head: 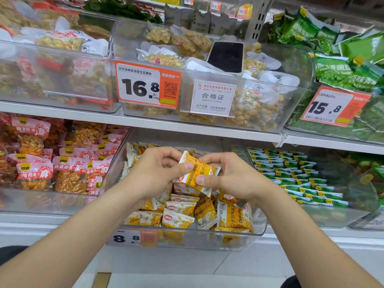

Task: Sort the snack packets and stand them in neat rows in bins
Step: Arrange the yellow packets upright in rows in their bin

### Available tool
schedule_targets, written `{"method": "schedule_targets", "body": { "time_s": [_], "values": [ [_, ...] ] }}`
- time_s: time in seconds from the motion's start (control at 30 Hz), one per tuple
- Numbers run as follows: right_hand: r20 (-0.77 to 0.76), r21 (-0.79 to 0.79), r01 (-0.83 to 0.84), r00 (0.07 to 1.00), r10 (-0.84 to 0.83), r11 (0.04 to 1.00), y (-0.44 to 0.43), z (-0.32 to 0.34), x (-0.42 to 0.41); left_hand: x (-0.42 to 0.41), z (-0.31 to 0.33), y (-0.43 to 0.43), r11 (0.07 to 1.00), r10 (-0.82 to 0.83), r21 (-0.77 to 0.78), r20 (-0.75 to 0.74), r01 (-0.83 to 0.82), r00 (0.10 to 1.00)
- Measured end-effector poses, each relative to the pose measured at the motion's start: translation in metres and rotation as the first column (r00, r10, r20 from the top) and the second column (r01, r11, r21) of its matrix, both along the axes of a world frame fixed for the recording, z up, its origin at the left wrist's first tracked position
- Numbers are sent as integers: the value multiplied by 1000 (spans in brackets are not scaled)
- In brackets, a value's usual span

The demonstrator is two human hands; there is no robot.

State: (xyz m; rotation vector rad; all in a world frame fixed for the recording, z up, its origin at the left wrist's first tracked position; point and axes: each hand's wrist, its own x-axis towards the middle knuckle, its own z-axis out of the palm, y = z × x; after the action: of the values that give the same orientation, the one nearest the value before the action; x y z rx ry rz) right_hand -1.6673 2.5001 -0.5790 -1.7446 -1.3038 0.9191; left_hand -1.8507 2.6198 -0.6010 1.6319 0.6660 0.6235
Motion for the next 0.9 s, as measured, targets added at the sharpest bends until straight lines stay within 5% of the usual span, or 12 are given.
{"method": "schedule_targets", "body": {
  "time_s": [0.1, 0.2, 0.3, 0.4, 0.53, 0.67, 0.8, 0.9],
  "values": [
    [61, -30, -49, 997, 51, 998, 1, 3, -1, 4, 1, 1, 991, -50, 121, -18, 51, 999],
    [317, 5, -14, 948, 12, 1000, 4, -3, -10, 8, -4, 0, 959, -39, 279, -27, 45, 999],
    [466, 187, 171, 852, -240, 967, 10, -7, -1, 10, -5, 0, 953, 53, 298, 6, -53, 999],
    [568, 198, 362, 715, -408, 911, 16, -8, 18, 5, -12, 0, 851, 127, 525, -181, -13, 975],
    [747, 46, 232, 638, -188, 972, 29, -20, 21, 1, -24, -5, 637, 79, 727, -392, 256, 917],
    [806, -122, 137, 592, 18, 983, 47, -38, 23, 1, -32, -1, 454, 19, 738, -569, 500, 822],
    [816, -267, 135, 559, 150, 954, 52, -44, 29, 1, -34, 3, 455, 23, 706, -619, 543, 785],
    [865, -222, 166, 489, 115, 961, 55, -47, 30, 1, -34, 5, 446, 12, 701, -626, 556, 779]
  ]
}}
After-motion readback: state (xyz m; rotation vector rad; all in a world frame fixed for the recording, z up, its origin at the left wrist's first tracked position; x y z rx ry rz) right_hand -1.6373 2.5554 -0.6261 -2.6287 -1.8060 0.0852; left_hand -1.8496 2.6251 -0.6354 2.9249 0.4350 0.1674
